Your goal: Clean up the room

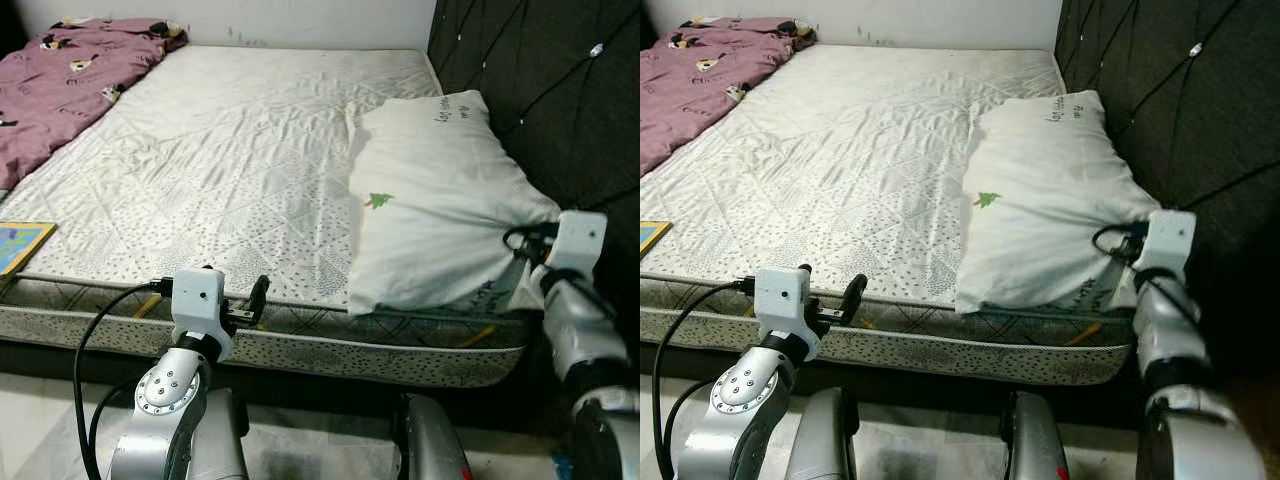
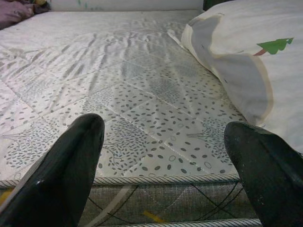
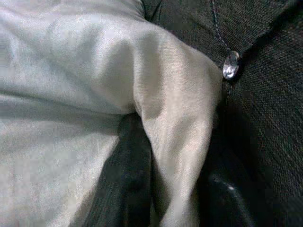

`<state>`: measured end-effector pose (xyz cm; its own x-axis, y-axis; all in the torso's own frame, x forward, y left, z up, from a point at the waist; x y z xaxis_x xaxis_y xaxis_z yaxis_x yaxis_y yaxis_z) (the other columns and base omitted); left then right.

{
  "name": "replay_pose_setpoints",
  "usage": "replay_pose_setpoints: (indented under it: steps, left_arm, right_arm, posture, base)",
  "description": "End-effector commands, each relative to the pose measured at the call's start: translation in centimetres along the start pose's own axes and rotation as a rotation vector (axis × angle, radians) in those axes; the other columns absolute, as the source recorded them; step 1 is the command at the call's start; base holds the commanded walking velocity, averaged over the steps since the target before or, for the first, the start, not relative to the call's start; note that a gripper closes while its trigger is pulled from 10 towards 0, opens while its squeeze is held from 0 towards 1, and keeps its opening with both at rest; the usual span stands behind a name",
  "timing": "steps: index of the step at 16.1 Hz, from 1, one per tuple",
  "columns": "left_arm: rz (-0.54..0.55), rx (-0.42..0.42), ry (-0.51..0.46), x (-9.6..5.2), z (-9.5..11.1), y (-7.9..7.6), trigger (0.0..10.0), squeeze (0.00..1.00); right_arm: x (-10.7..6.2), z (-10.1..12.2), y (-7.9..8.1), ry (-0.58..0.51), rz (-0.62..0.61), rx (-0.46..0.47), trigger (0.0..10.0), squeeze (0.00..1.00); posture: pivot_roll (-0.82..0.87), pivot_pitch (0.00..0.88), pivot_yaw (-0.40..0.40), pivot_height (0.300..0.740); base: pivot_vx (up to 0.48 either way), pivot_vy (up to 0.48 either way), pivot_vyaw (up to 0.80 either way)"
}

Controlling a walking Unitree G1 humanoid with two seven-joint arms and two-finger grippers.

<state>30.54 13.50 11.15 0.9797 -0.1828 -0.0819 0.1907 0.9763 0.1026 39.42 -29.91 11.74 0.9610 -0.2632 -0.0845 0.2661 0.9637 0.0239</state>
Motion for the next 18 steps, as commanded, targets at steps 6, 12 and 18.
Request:
replay_pose_setpoints:
  steps: [6, 12, 18]
  left_arm:
    - [-0.012, 0.005, 0.03, 0.4, -0.8, -0.3, 10.0, 0.0]
    - [-0.009, 0.006, 0.028, 0.7, -0.9, -0.2, 10.0, 0.0]
    - [-0.002, 0.008, 0.026, 0.7, -0.9, 0.0, 10.0, 0.0]
  right_arm:
    - [-2.9, -1.8, 1.4, -0.023, 0.042, -0.106, 10.0, 1.0]
    - [-4.3, 0.6, 0.1, -0.11, -0.056, -0.11, 10.0, 1.0]
    - [-4.1, 5.1, 1.7, -0.241, -0.05, -0.106, 10.0, 1.0]
  posture:
    - [0.03, 0.0, -0.01, 0.512]
    - [0.02, 0.0, -0.009, 0.512]
    - [0.02, 0.0, -0.011, 0.512]
  base:
    - [0.0, 0.0, 0.0]
    - [0.0, 0.0, 0.0]
    - [0.0, 0.0, 0.0]
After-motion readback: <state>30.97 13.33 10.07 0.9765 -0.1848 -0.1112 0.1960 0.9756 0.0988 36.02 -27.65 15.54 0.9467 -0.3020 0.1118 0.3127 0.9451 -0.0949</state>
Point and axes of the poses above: a point about 5 cm out from each wrist's last joint towards the gripper, its own x axis pointing out of the wrist towards the gripper, its own z axis along the axis of the wrist's last joint, y = z × x, the point moved 5 cm from there along x, pointing out of the wrist towards the gripper, and after that the axes turned 7 degrees about x, right-handed, at the moved point
